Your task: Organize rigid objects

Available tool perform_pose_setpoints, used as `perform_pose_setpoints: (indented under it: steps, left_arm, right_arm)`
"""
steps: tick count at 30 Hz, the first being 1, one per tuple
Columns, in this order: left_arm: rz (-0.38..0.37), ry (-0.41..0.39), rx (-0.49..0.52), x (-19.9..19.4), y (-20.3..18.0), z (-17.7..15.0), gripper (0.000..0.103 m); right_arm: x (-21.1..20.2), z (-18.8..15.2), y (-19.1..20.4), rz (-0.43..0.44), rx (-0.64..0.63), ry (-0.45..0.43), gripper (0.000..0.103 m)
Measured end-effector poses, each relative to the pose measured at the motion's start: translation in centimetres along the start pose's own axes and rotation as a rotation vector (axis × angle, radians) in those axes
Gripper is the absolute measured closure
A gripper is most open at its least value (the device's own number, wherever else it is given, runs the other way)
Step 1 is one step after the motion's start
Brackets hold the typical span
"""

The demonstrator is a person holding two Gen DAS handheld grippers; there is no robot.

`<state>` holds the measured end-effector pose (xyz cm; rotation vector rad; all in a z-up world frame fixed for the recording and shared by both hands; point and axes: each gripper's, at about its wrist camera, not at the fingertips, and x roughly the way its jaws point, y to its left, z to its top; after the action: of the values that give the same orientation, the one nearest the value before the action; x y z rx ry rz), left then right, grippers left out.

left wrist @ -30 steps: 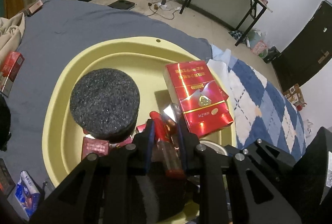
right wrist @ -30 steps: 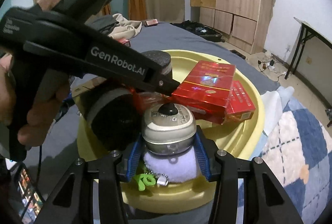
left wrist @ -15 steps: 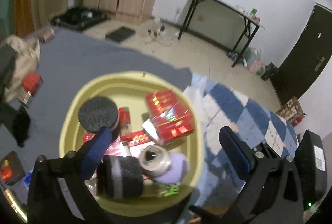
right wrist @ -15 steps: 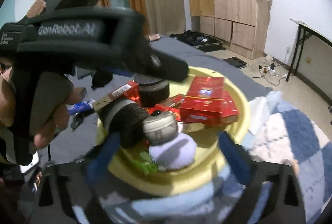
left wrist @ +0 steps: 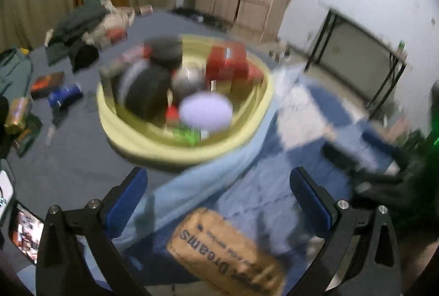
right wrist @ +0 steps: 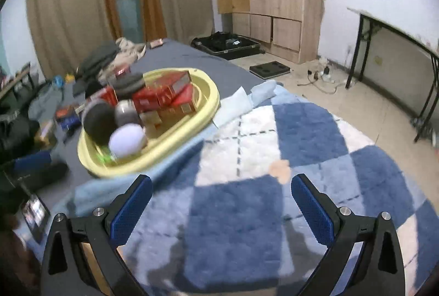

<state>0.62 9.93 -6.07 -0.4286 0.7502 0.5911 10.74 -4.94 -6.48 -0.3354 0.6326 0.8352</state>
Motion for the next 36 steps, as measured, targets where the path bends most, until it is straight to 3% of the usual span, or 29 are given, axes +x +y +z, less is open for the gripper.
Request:
perform_pose_setpoints:
  steps: [2,6,9,14,19,36]
  left_arm:
    - [0.008,0.023,0.011,1.4,0.3,-0.2,0.0]
    - [0.042,0.086,-0.082,4.4,2.6,-0.2,0.0]
    - [0.054,0.111,-0.093,6.3,3.6,-0.9,0.0]
    - [0.089,0.041,-0.04,7.3,3.2,-1.5,0.0]
    - [0.13,0.034,-0.028,7.8,3.0,-1.3,0.0]
    - [0.154,0.043,-0.015,7.7,2.6,-1.1,0.0]
  right_arm:
    - [0.6,-0.4,0.1,0.01,-0.011,0.01,0.0]
    - [2.4,-1.2,-0.7,0.031,-0.029,0.062,0.0]
    - [4.7,-0.5,-1.2,0.08,-0.028,0.107,0.0]
    - [7.4,-0.9,-1.3,0.037,-0.064,0.142,0.0]
    - [8.1,-1.2,0.0,-0.04,-0.13,0.154,0.0]
    - [8.2,-1.3,0.4,-0.05,-0.145,0.165,0.0]
